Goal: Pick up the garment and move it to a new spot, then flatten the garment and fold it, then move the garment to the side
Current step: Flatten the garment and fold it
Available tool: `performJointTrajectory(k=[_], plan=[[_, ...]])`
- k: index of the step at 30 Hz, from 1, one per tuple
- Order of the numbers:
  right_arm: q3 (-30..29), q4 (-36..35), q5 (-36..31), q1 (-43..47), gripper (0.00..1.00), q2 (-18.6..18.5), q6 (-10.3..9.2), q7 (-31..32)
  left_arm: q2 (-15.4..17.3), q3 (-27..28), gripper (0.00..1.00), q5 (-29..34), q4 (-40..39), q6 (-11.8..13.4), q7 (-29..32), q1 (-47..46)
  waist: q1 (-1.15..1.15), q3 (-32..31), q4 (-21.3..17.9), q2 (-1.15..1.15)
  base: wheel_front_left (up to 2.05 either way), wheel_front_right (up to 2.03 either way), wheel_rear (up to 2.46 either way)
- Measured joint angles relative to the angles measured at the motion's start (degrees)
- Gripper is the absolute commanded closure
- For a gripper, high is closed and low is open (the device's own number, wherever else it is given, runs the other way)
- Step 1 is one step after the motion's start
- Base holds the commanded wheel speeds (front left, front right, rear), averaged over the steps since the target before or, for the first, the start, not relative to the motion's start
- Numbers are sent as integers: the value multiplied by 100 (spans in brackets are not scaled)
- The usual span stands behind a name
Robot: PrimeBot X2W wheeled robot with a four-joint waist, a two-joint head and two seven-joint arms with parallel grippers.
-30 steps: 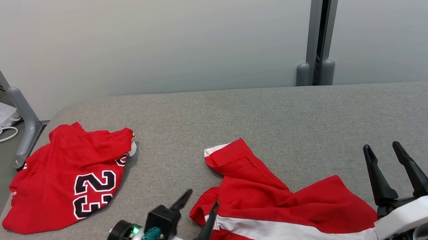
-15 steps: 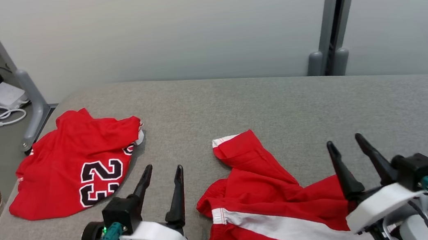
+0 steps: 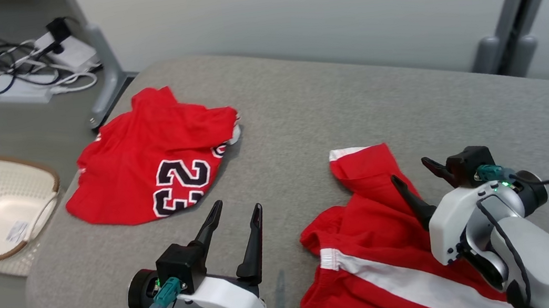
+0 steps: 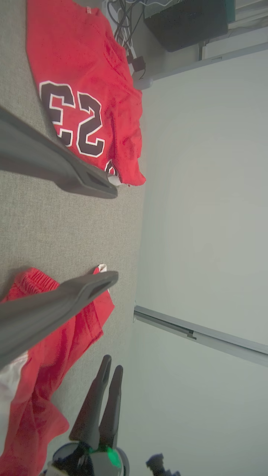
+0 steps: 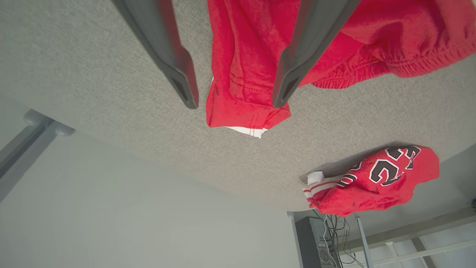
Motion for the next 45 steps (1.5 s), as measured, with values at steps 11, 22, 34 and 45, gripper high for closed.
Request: performJointTrajectory(k=[11, 22, 34, 45], plan=[[691, 1433, 442, -799, 0, -103, 0, -110, -215, 216, 0, 212, 65, -223, 0, -25, 0, 394, 586, 0, 0, 0, 0], [1127, 1677, 931, -1140, 100, -4, 0, -503, -300, 399, 0, 325, 107, -299, 0, -46, 0, 470, 450, 0, 0, 0, 0], [-964, 762, 1360, -1460, 100, -488, 0, -916, -318, 486, 0, 454, 199, -383, -1, 8, 0, 159, -265, 0, 0, 0, 0], [-2746, 2697, 543, -695, 0, -465, -2, -926, -324, 475, 0, 548, 274, -433, -2, 69, 0, -56, -993, 0, 0, 0, 0]])
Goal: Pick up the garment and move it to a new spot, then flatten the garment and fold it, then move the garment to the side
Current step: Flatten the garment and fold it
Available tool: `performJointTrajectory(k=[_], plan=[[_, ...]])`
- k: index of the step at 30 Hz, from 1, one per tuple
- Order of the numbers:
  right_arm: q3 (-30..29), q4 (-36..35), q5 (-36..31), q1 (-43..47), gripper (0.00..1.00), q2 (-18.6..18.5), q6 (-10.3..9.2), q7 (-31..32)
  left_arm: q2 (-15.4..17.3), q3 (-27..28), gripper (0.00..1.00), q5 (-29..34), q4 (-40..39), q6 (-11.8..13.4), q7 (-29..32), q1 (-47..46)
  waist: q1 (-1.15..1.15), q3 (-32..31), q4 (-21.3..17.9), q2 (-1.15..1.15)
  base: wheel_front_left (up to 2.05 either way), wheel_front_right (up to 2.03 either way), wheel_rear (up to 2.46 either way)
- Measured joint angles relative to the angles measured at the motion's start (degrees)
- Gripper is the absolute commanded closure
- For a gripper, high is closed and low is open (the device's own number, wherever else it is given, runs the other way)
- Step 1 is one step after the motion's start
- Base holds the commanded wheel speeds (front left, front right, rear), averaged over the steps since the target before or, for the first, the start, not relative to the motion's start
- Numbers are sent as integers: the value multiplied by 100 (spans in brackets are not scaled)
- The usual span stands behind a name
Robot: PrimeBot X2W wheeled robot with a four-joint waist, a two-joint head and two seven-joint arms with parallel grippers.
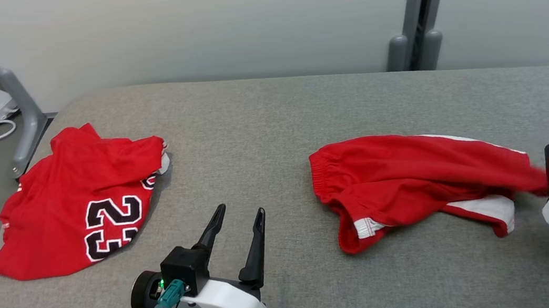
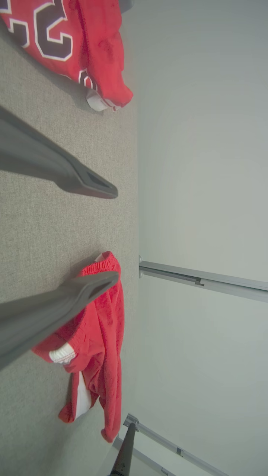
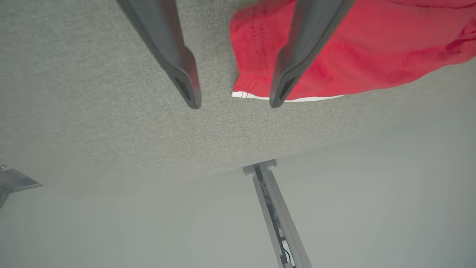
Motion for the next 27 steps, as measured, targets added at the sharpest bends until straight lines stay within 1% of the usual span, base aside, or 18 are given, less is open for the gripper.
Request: performJointTrajectory(k=[3, 6, 9, 12, 16, 20, 24, 27], plan=[[-179, 73, -167, -34, 0, 116, 1, -2, -4, -5, 0, 7, 22, -1, -1, 29, 0, -52, -125, 0, 0, 0, 0], [-348, -286, -339, 40, 0, 180, 1, -2, -3, 0, 0, 7, 51, 0, -1, 59, 0, -130, -253, 0, 0, 0, 0], [-421, -992, -520, 286, 0, 349, 1, -4, -3, 18, 0, -9, 47, -1, -2, 82, 0, -212, -390, 0, 0, 0, 0], [-344, -1869, -655, 705, 0, 539, 1, -5, -5, 45, 0, -65, 40, 0, -2, 144, 0, -304, -528, 0, 0, 0, 0], [-74, -3144, -825, 1386, 0, 622, 1, -4, -9, 124, 0, -220, -25, 19, -2, 180, 0, -403, -719, 0, 0, 0, 0], [63, -4179, -978, 2117, 0, 635, 1, -5, -11, 124, 0, -357, -70, 111, -2, 268, 0, -463, -899, 0, 0, 0, 0], [-10, -4854, -1038, 2686, 0, 746, 1, -4, -13, 89, 0, -472, -107, 226, -2, 285, 0, -462, -1041, 0, 0, 0, 0], [-74, -5068, -1089, 2921, 0, 810, 1, -4, -13, 8, 0, -564, -94, 267, -2, 294, 0, -422, -1111, 0, 0, 0, 0]])
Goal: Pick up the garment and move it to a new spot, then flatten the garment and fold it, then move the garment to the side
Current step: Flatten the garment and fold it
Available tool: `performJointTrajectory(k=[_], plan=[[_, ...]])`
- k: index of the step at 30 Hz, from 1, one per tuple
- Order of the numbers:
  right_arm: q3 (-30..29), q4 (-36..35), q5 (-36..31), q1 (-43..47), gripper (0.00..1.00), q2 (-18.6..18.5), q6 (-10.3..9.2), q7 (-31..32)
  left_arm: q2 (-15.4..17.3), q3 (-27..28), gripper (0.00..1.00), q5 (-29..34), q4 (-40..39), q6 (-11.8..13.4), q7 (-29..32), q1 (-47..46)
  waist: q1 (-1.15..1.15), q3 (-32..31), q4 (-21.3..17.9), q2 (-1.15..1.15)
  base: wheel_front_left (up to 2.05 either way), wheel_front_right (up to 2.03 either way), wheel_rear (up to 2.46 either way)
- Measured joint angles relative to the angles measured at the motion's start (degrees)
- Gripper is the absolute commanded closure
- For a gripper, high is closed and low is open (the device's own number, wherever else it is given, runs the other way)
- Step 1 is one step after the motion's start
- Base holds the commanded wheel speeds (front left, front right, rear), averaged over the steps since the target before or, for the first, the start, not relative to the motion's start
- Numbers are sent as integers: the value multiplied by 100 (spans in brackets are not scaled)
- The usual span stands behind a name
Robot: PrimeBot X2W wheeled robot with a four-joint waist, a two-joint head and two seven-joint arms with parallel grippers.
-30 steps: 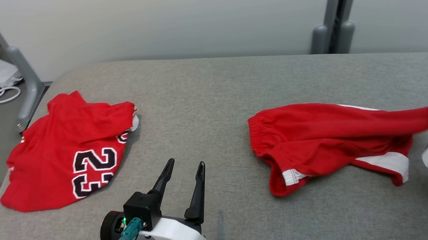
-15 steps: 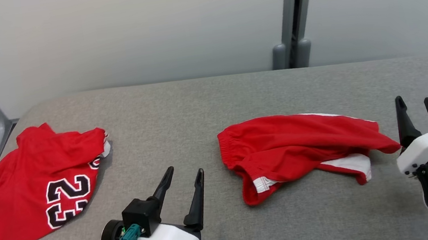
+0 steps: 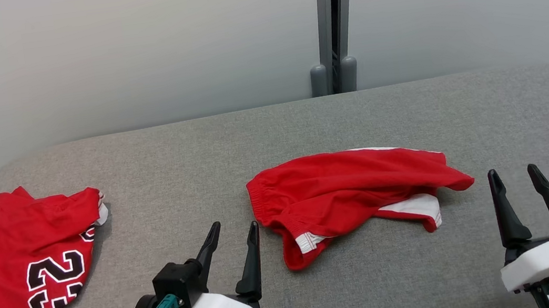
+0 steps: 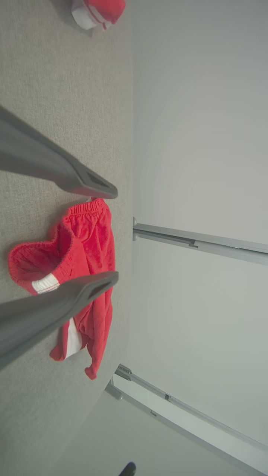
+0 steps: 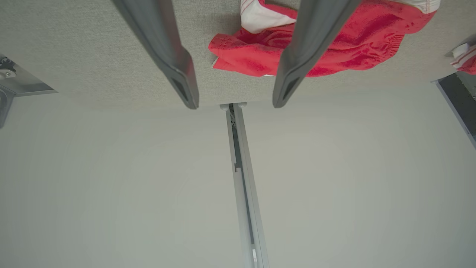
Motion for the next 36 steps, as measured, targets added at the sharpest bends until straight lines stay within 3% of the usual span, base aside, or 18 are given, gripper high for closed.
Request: performJointTrajectory(k=[7, 10, 13, 22, 32, 36], plan=[[27, -75, -178, 114, 0, 56, 0, 0, 0, -248, 0, -149, 202, 26, 0, 2, 0, 59, -70, 0, 0, 0, 0], [63, -64, -181, 96, 0, 66, 0, 0, 1, -673, 0, -279, 558, -272, 52, -20, 0, 80, -124, 0, 0, 0, 0], [107, -25, -209, 94, 0, 70, 0, -1, -13, -886, 0, -645, 772, -369, 110, -137, 0, 109, -200, 0, 0, 0, 0], [154, 34, -291, 99, 0, 132, 0, 0, -4, -1289, 0, -1572, 1326, -341, 299, -630, 0, 281, -528, 0, 0, 0, 0], [108, 103, -345, 61, 0, 178, 0, 0, -5, -1638, 0, -1990, 1727, -315, 109, -1020, 0, 493, -817, 0, 0, 0, 0], [98, 119, -354, 44, 0, 197, 0, 0, -3, -1655, 13, -2124, 1806, -310, 88, -1082, 0, 514, -831, 0, 0, 0, 0]])
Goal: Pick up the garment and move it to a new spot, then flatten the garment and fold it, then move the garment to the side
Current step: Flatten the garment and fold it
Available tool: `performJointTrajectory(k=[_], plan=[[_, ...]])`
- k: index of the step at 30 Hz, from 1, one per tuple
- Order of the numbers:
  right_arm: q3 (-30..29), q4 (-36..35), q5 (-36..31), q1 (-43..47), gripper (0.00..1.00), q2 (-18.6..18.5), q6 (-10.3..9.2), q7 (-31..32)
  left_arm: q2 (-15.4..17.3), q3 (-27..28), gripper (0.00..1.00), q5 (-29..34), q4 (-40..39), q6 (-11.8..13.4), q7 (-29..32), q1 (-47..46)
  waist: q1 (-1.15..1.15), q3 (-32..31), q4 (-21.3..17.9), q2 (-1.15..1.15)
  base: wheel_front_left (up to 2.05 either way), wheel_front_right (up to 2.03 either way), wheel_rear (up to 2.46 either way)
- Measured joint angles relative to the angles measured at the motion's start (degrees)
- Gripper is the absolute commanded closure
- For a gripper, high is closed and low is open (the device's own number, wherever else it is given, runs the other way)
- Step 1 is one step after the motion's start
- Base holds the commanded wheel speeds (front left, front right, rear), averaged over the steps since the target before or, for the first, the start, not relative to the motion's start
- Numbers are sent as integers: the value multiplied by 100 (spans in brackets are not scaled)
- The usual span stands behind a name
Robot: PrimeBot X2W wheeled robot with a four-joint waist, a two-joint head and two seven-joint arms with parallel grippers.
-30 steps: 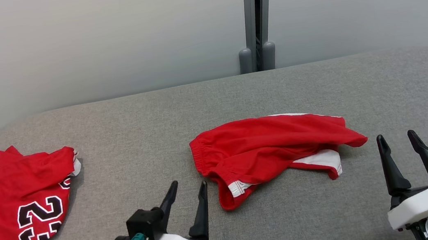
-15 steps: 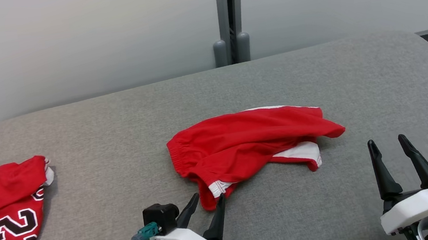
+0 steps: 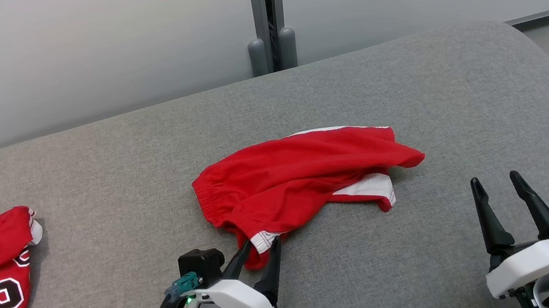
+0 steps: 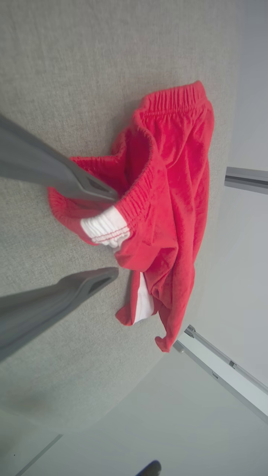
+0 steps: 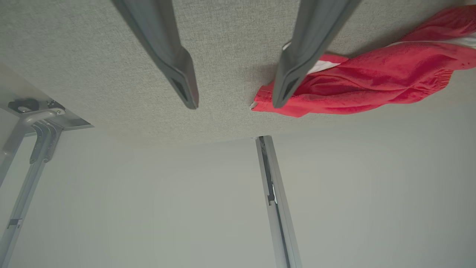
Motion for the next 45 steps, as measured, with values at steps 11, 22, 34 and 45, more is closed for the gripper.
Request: performJointTrajectory(k=[11, 22, 34, 45], plan=[[-31, 49, 1, -47, 0, 46, 0, 0, -3, -181, 100, -241, 200, -56, -51, -171, 0, 47, 136, 0, 0, 0, 0], [101, 1189, 566, -303, 0, 104, 0, 0, 176, -365, 100, 632, -91, 0, -74, -240, 0, -22, 653, 0, 0, 0, 0], [398, 2949, 1361, -1255, 0, 109, 0, 156, 274, -435, 100, 858, -445, 0, -82, -116, 0, -16, 1196, 0, 0, 0, 0], [684, 4028, 1488, -1816, 0, 31, 0, 130, 279, -515, 100, 870, -556, 27, -41, -114, 0, 42, 1369, 0, 0, 0, 0]])
